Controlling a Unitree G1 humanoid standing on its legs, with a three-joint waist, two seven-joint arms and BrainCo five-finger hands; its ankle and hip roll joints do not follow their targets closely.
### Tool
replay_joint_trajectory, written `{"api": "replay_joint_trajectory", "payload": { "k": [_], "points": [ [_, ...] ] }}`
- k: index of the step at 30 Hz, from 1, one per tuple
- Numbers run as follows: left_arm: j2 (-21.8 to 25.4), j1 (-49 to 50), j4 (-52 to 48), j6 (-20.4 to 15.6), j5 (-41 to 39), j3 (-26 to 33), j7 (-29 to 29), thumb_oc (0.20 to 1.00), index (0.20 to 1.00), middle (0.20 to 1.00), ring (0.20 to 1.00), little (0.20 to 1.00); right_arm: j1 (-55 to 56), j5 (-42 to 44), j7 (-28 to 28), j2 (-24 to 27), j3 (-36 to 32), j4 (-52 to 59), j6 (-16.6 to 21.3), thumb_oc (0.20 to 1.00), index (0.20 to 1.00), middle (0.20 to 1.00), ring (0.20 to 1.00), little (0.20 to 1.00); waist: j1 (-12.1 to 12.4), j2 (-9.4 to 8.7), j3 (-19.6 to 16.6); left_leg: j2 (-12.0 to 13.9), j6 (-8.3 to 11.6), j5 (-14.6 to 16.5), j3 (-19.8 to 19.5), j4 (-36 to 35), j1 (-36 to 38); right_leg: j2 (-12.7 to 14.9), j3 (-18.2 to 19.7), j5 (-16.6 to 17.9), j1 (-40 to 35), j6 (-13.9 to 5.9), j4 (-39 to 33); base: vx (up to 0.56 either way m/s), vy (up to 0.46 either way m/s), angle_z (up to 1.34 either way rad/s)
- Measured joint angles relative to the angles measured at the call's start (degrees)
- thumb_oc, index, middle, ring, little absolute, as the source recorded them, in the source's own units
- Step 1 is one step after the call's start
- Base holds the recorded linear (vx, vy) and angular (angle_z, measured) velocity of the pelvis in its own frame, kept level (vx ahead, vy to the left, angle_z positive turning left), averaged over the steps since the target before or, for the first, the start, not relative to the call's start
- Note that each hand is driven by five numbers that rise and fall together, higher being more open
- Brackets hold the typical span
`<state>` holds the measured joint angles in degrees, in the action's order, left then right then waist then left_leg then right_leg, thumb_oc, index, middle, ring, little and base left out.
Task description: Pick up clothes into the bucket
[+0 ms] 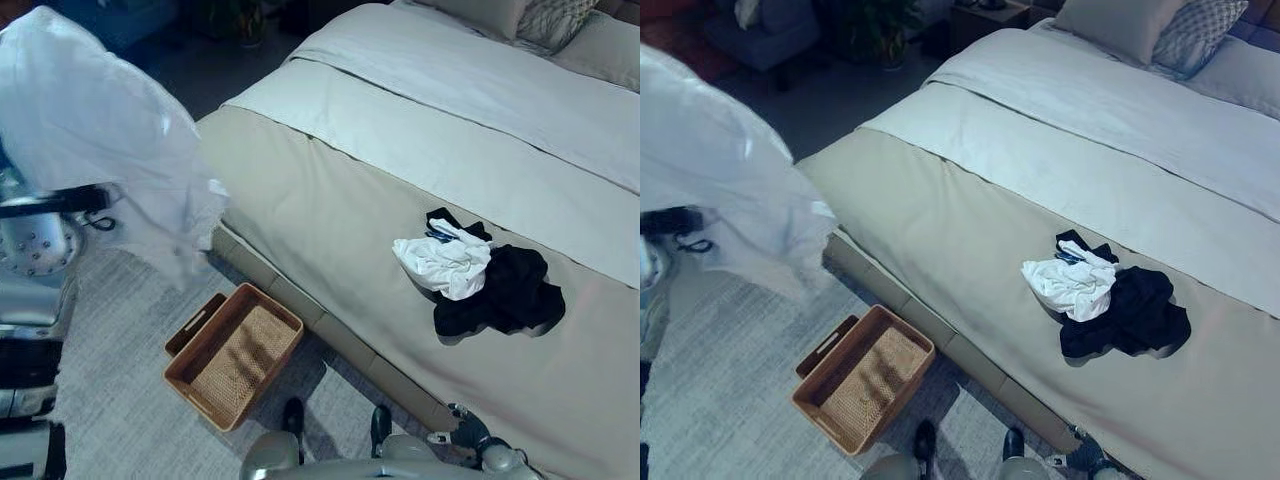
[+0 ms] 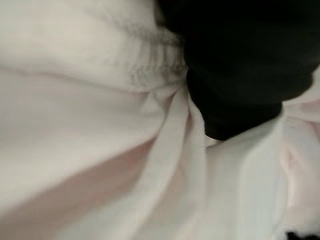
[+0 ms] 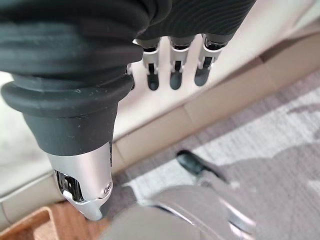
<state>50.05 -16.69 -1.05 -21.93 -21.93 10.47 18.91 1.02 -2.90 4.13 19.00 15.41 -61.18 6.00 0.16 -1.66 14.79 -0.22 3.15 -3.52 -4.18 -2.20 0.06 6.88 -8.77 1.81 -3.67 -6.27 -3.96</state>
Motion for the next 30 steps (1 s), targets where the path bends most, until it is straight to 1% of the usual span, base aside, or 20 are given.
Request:
{"api": "replay_joint_trajectory", "payload": {
  "k": [3, 4, 5, 6, 9, 10, 11, 12, 14, 16, 17, 18, 19, 20, 23, 24, 25, 30],
  "points": [
    [-2.1, 2.04, -0.06, 0.01, -0.22, -0.22, -1.03, 0.2, 0.2, 0.2, 0.2, 0.2, -0.71, -0.24, 0.03, 0.08, -0.06, 0.4, 0.11, 1.0, 1.0, 1.0, 1.0, 1.0, 0.76, -0.09, 0.13, -0.1, 0.17, 0.15, -0.58, 0.4, -0.39, 0.06, -0.37, -0.45, 0.27, -0.05, 0.6, -0.09, 0.003, 0.12],
    [-4.72, 2.82, -0.46, -0.14, -0.22, -0.1, -1.31, 0.2, 0.2, 0.2, 0.2, 0.2, -1.41, -0.46, 0.1, 0.24, -0.11, 0.55, 0.16, 1.0, 1.0, 1.0, 1.0, 1.0, 0.62, -0.01, 0.59, -0.23, 0.31, 0.24, -1.44, 1.44, -1.77, 0.33, -1.18, -1.17, 1.44, -0.04, 2.23, -0.09, 0.012, 0.26],
    [-5.6, 3.33, -0.45, -0.13, -0.23, -0.2, -1.56, 0.2, 0.2, 0.2, 0.2, 0.2, -2.0, -0.46, 0.14, 0.25, -0.21, 0.54, 0.17, 1.0, 1.0, 1.0, 1.0, 1.0, 0.78, -0.04, 1.06, -0.22, 0.3, 0.23, -1.71, 1.96, -2.45, 0.27, -1.28, -1.38, 2.15, 0.03, 3.11, -0.12, 0.014, 0.32],
    [-9.3, 4.01, 0.1, -0.12, -0.27, -0.24, -1.91, 0.2, 0.2, 0.2, 0.2, 0.2, -3.48, -0.47, 0.36, 0.43, -0.2, 1.28, 0.2, 1.0, 1.0, 1.0, 1.0, 1.0, 0.78, -0.03, 2.11, -0.3, 0.32, 0.26, -2.35, 3.47, -4.72, 0.41, -1.65, -2.13, 4.44, 0.17, 5.41, -0.08, 0.014, 0.17],
    [-12.73, 5.51, 1.71, 0.54, -0.27, -0.58, -2.43, 0.2, 0.2, 0.2, 0.2, 0.2, -5.4, -0.47, 0.73, 0.58, -0.28, 3.59, 0.44, 1.0, 1.0, 1.0, 1.0, 1.0, 0.74, -0.27, 4.1, -0.22, 0.31, 0.24, -2.54, 4.52, -6.24, 0.55, -1.74, -2.8, 6.53, 0.34, 7.77, -0.05, 0.011, 0.07],
    [-14.74, 5.51, 4.22, 0.53, -0.23, -0.93, -2.57, 0.2, 0.2, 0.2, 0.2, 0.2, -5.5, -0.47, 1.07, 0.66, -0.57, 4.84, 0.52, 1.0, 1.0, 1.0, 1.0, 1.0, 0.75, -0.35, 4.64, -0.22, 0.37, 0.3, -2.63, 4.98, -6.87, 0.59, -1.78, -3.16, 7.35, 0.43, 8.74, 0.0, 0.018, 0.03],
    [-15.68, 5.58, 5.92, 0.77, -0.25, -0.99, -2.52, 0.2, 0.2, 0.2, 0.2, 0.2, -5.53, -0.48, 1.18, 0.66, -0.6, 5.22, 0.61, 1.0, 1.0, 1.0, 1.0, 1.0, 0.71, -0.36, 4.79, -0.21, 0.4, 0.34, -2.65, 4.89, -6.92, 0.63, -1.78, -3.32, 7.55, 0.52, 8.95, 0.0, 0.0, 0.0],
    [-17.16, 5.58, 11.21, 1.01, -0.16, -0.99, -2.08, 0.2, 0.2, 0.2, 0.2, 0.2, -5.22, -0.49, 1.39, 0.66, -1.1, 6.55, 0.71, 1.0, 1.0, 1.0, 1.0, 1.0, 0.54, -0.3, 4.91, -0.16, 0.46, 0.39, -2.6, 4.8, -6.95, 0.65, -1.67, -3.63, 8.05, 0.57, 9.66, -0.02, 0.012, -0.03],
    [-17.73, 5.78, 15.0, 2.73, -0.24, -1.01, -1.29, 0.2, 0.2, 0.2, 0.2, 0.2, -5.23, -0.49, 1.49, 0.67, -1.11, 7.04, 0.83, 1.0, 1.0, 1.0, 1.0, 1.0, 0.58, -0.33, 4.96, -0.03, 0.45, 0.39, -2.59, 4.8, -6.94, 0.67, -1.58, -3.67, 8.12, 0.56, 9.73, -0.02, 0.017, -0.06],
    [-17.74, 5.4, 21.17, 2.45, 0.34, -1.2, 0.51, 0.2, 0.2, 0.2, 0.2, 0.2, -5.23, -0.56, 1.72, 0.8, -1.18, 7.52, 1.08, 1.0, 1.0, 1.0, 1.0, 1.0, -0.55, -0.81, 5.2, 0.23, 0.48, 0.43, -2.17, 4.84, -7.5, 0.44, -1.06, -4.02, 9.78, 0.8, 10.38, -0.02, 0.015, -0.13],
    [-17.94, 4.82, 26.41, 2.62, 0.44, -0.48, 1.92, 0.2, 0.2, 0.2, 0.2, 0.2, -5.16, -0.99, 1.75, 0.83, -0.95, 9.12, 1.15, 1.0, 1.0, 1.0, 1.0, 1.0, -0.75, -0.83, 5.41, 0.4, 0.43, 0.39, -1.9, 4.8, -7.96, 0.51, -0.95, -4.14, 10.53, 0.95, 11.21, -0.02, 0.006, -0.13],
    [-17.95, 4.77, 28.04, 2.68, 0.39, -0.35, 2.38, 0.2, 0.2, 0.2, 0.2, 0.2, -5.14, -0.99, 1.75, 0.8, -0.93, 9.45, 1.28, 1.0, 1.0, 1.0, 1.0, 1.0, -1.02, -0.94, 5.5, 0.48, 0.41, 0.37, -1.75, 4.83, -8.14, 0.34, -0.79, -4.12, 10.79, 0.96, 11.43, -0.03, 0.009, -0.27],
    [-17.92, 4.12, 31.52, 2.59, 0.46, -0.32, 3.3, 0.2, 0.2, 0.2, 0.2, 0.2, -4.94, -0.99, 1.92, 0.83, -0.94, 9.6, 1.65, 1.0, 1.0, 1.0, 1.0, 1.0, -1.48, -1.37, 5.73, 0.79, 0.41, 0.37, -0.8, 4.86, -8.31, 0.11, 0.32, -4.11, 11.82, 0.96, 11.85, -0.02, 0.003, -0.27],
    [-17.86, 3.84, 33.38, 2.62, 0.42, -0.09, 4.56, 0.2, 0.2, 0.2, 0.2, 0.2, -4.89, -0.99, 2.1, 0.84, -0.89, 9.8, 1.7, 1.0, 1.0, 1.0, 1.0, 1.0, -1.16, -1.52, 6.01, 0.92, 0.39, 0.33, -0.53, 5.0, -8.49, -0.1, 0.42, -4.06, 11.96, 0.97, 12.09, -0.01, -0.002, -0.24],
    [-17.49, 3.14, 36.01, 2.65, 1.1, -0.14, 6.84, 0.2, 0.2, 0.2, 0.2, 0.2, -4.3, -0.99, 2.82, 0.89, -0.37, 9.95, 2.11, 1.0, 1.0, 1.0, 1.0, 1.0, -1.79, -2.15, 6.48, 1.31, 0.39, 0.33, -0.29, 5.02, -8.8, -0.64, 0.74, -4.02, 12.45, 1.0, 12.01, 0.0, 0.0, -0.08],
    [-17.39, 2.7, 37.07, 2.53, 1.29, -0.17, 7.28, 0.2, 0.2, 0.2, 0.2, 0.2, -4.25, -0.99, 2.87, 0.93, 0.04, 10.0, 2.22, 1.0, 1.0, 1.0, 1.0, 1.0, -2.41, -2.31, 6.56, 1.43, 0.39, 0.34, -0.18, 5.01, -8.79, -0.75, 0.89, -3.99, 12.5, 1.06, 11.96, 0.01, 0.003, -0.18],
    [-16.52, 0.32, 42.91, 2.61, 2.14, -0.21, 8.33, 0.2, 0.2, 0.2, 0.2, 0.2, -4.24, -0.99, 3.38, 0.95, 1.06, 10.84, 2.63, 1.0, 1.0, 1.0, 1.0, 1.0, -2.33, -2.67, 6.74, 1.88, 0.55, 0.45, 0.75, 4.87, -8.79, -0.96, 1.8, -3.96, 13.33, 1.1, 11.93, 0.0, 0.001, -0.25],
    [-15.55, -0.71, 44.88, 2.97, 3.32, -0.43, 9.97, 0.2, 0.2, 0.2, 0.2, 0.2, -4.37, -0.95, 4.33, 0.83, 1.23, 11.28, 2.96, 1.0, 1.0, 1.0, 1.0, 1.0, -2.54, -3.6, 7.46, 2.31, 0.71, 0.57, 1.85, 4.76, -9.08, -1.68, 2.75, -3.53, 13.91, 1.27, 11.68, -0.01, 0.007, -0.17]
  ]
}}
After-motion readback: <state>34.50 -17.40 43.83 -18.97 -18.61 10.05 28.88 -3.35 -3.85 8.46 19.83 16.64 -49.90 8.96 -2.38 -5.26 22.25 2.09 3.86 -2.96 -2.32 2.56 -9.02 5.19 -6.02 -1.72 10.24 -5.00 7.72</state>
